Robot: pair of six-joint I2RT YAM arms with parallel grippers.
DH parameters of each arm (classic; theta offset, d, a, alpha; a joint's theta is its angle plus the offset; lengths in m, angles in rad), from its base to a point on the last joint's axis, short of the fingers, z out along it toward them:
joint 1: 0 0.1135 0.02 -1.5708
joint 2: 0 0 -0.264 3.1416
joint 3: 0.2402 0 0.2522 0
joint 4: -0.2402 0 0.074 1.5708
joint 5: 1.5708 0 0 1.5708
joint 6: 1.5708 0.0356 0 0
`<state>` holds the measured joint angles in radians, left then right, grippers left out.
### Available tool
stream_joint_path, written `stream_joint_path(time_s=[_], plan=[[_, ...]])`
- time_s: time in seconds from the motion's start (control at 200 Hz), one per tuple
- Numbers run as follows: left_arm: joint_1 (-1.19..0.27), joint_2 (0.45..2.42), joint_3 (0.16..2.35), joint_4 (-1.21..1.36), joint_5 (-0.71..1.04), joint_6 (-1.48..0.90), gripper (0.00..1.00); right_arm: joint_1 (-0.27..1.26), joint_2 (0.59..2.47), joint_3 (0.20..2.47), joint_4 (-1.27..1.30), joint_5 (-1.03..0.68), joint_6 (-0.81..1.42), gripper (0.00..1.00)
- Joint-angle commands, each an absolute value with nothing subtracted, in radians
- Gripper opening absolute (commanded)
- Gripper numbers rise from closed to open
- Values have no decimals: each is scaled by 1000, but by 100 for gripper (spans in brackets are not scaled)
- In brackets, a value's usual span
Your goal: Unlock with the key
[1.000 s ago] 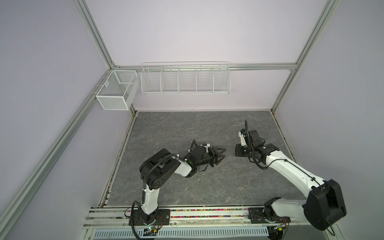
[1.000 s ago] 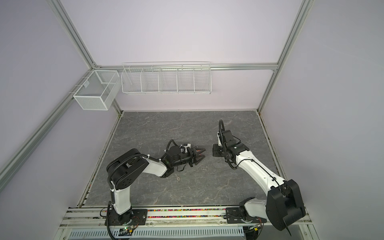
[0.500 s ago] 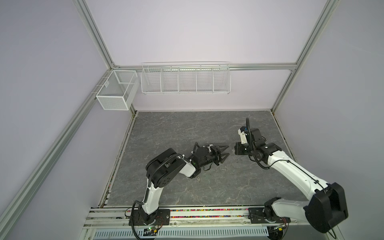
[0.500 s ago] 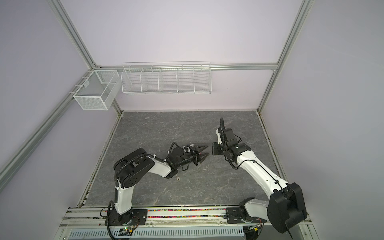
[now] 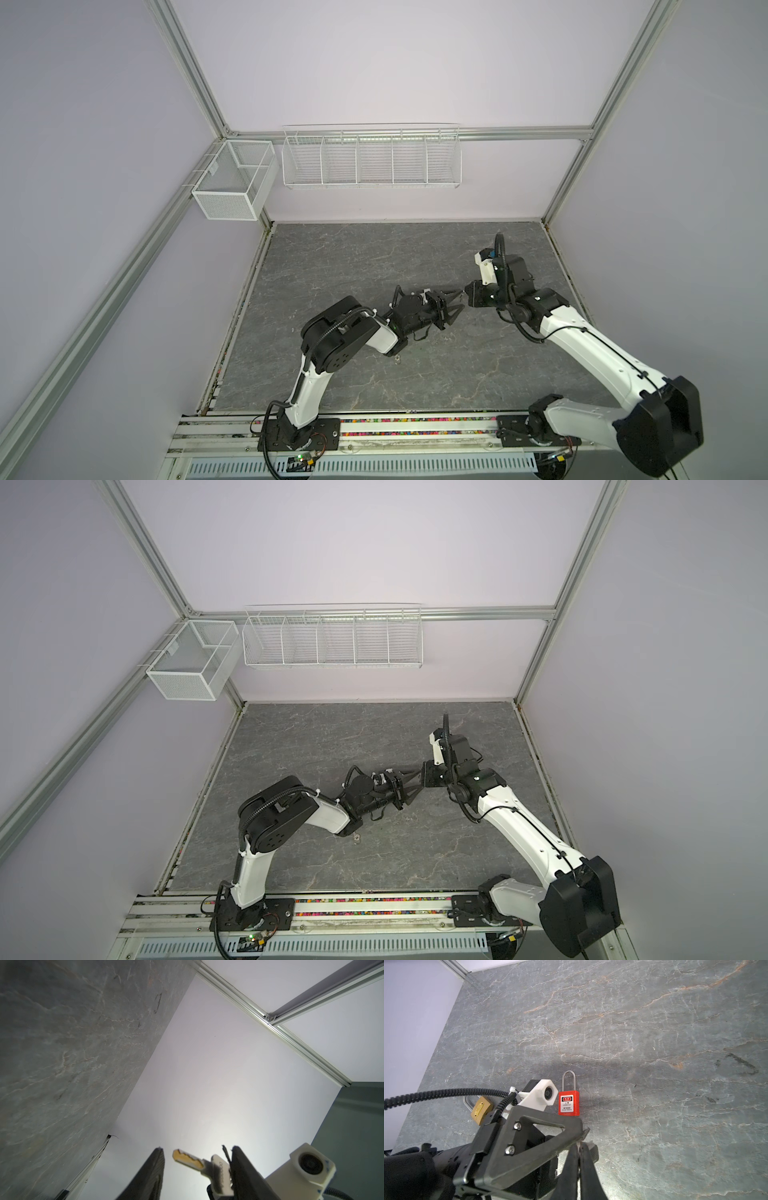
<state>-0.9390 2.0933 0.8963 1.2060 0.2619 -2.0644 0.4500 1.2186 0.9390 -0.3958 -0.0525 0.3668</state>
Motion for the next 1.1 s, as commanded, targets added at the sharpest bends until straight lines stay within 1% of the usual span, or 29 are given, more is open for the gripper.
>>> stream_joint_path(time_s=[0.0,0.045,0.115,0.22,0.315,0.435,0.595,0.725,0.805,0.865,0.955,1.02,1.095], plan=[[-945,2113,923,1234,255,-2128,51,471,1198,921,-354,-72,376,7],[-945,2108,922,1220,256,-2124,50,477,1196,916,-351,-72,375,7],[-945,2103,915,1218,246,-2121,44,485,1190,907,-350,-70,374,7],[-945,2110,918,1241,243,-2133,41,494,1181,886,-346,-67,373,7],[-945,2108,912,1234,239,-2131,29,495,1168,855,-348,-63,370,7],[-946,2111,907,1248,232,-2132,18,494,1143,838,-358,-55,360,7],[-945,2112,901,1256,217,-2132,0,496,1107,814,-371,-29,351,7],[-941,2117,898,1275,209,-2120,0,497,1083,798,-386,-4,345,7],[-924,2113,901,1277,222,-2067,0,495,1067,788,-398,15,346,7],[-900,2090,904,1247,251,-1985,0,493,1044,777,-404,35,353,13],[-863,2018,880,1137,279,-1843,0,486,986,754,-404,52,370,16],[-834,1964,871,1058,295,-1752,0,480,940,741,-408,65,379,24],[-811,1919,885,966,322,-1659,0,471,903,738,-418,64,380,35]])
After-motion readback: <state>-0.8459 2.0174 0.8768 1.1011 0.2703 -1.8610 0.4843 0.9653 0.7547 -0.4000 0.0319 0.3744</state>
